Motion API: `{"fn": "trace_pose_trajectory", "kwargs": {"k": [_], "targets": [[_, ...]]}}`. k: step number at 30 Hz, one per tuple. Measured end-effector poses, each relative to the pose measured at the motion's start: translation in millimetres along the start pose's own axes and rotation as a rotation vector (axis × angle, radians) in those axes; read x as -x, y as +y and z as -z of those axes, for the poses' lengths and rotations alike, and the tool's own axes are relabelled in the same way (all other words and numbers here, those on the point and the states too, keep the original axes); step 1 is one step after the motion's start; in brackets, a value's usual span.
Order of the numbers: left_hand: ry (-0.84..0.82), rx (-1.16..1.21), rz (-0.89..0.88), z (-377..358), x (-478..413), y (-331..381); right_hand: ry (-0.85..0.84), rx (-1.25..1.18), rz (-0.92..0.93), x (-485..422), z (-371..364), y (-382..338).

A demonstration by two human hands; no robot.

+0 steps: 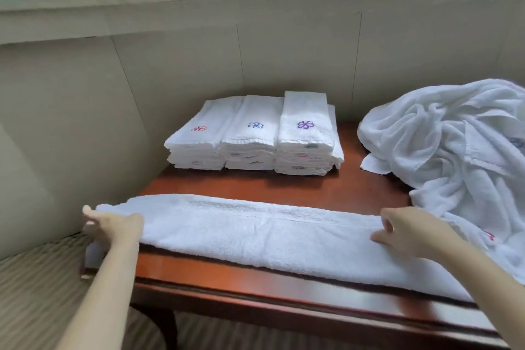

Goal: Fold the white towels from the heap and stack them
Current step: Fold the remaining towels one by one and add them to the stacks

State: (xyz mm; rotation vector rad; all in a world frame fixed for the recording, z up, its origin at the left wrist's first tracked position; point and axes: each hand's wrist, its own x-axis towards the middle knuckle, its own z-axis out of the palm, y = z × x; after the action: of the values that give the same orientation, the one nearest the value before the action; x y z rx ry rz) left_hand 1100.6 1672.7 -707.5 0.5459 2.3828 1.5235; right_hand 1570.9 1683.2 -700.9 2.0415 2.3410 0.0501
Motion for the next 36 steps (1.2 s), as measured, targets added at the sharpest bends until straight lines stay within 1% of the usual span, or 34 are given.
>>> {"fn": "trace_pose_trajectory", "kwargs": {"k": [1,2,3,5,7,8,9,10,12,14,15,17,18,19,20,21,22,23,25,28,30,31,33,36], "targets": [[0.072,-0.162,-0.096,5.2,-7.1,-5.1,0.022,-0.063,0.023,-0.4,-3.6,-3.1],[0.116,-0.299,-0.245,-1.9,-6.2,-5.1,0.012,-0.111,0.048,-1.4,-6.0,-7.1],[0.087,-0.425,-0.409,-4.6,-7.1,-6.3,-0.015,-0.149,0.072,-2.5,-8.2,-11.1],[-0.092,-0.647,-0.661,-21.0,8.1,-1.2,-0.04,-0.22,0.106,-5.7,-10.6,-20.1],[-0.377,-0.803,-0.852,-36.9,24.3,6.8,-0.053,-0.281,0.136,-8.4,-10.2,-29.2],[-0.499,-0.842,-0.925,-44.3,33.6,9.7,-0.083,-0.311,0.14,-9.9,-8.7,-32.8],[-0.57,-0.872,-0.961,-47.7,45.2,14.1,-0.122,-0.343,0.129,-11.1,-6.3,-36.1],[-0.6,-0.883,-0.984,-50.8,53.8,18.7,-0.154,-0.376,0.106,-12.0,-2.9,-40.2],[-0.664,-0.908,-0.995,-49.2,64.7,26.9,-0.196,-0.394,0.107,-10.4,7.4,-48.8],[-0.761,-0.876,-0.987,-38.4,68.2,35.8,-0.261,-0.373,0.206,-4.9,23.1,-56.8],[-0.835,-0.827,-0.949,-30.8,68.6,40.2,-0.33,-0.409,0.268,-0.4,32.3,-60.3],[-1.034,-0.777,-0.776,-8.6,69.3,48.0,-0.553,-0.52,0.392,11.7,49.8,-66.2],[-1.143,-0.796,-0.64,3.1,67.3,49.5,-0.701,-0.556,0.433,18.2,55.8,-70.4],[-1.224,-0.847,-0.488,13.7,64.3,48.8,-0.842,-0.574,0.446,23.4,58.3,-75.3],[-1.269,-0.897,-0.359,24.0,63.0,46.8,-0.936,-0.575,0.428,26.8,56.7,-80.1],[-1.271,-0.91,-0.278,30.4,60.4,42.1,-0.968,-0.563,0.387,28.8,52.4,-85.0],[-1.233,-0.892,-0.24,34.0,57.0,36.3,-0.932,-0.54,0.329,28.9,46.5,-89.3],[-1.17,-0.874,-0.235,35.3,52.2,29.9,-0.853,-0.511,0.271,28.0,40.1,-92.7],[-1.037,-0.889,-0.289,39.0,42.9,21.2,-0.702,-0.453,0.22,26.2,30.5,-96.6],[-0.925,-0.944,-0.352,45.2,27.5,13.9,-0.584,-0.347,0.245,24.8,23.8,-96.6],[-0.824,-0.96,-0.477,43.3,20.6,8.7,-0.44,-0.238,0.257,27.0,23.2,-96.8],[-0.763,-0.952,-0.529,39.7,19.1,6.2,-0.363,-0.184,0.265,28.1,22.3,-96.8],[-0.651,-0.912,-0.567,29.9,17.7,1.8,-0.223,-0.103,0.289,30.4,19.5,-98.3],[-0.452,-0.856,-0.629,17.9,15.1,-5.7,-0.078,0.102,0.315,35.5,10.1,-105.0]]}}
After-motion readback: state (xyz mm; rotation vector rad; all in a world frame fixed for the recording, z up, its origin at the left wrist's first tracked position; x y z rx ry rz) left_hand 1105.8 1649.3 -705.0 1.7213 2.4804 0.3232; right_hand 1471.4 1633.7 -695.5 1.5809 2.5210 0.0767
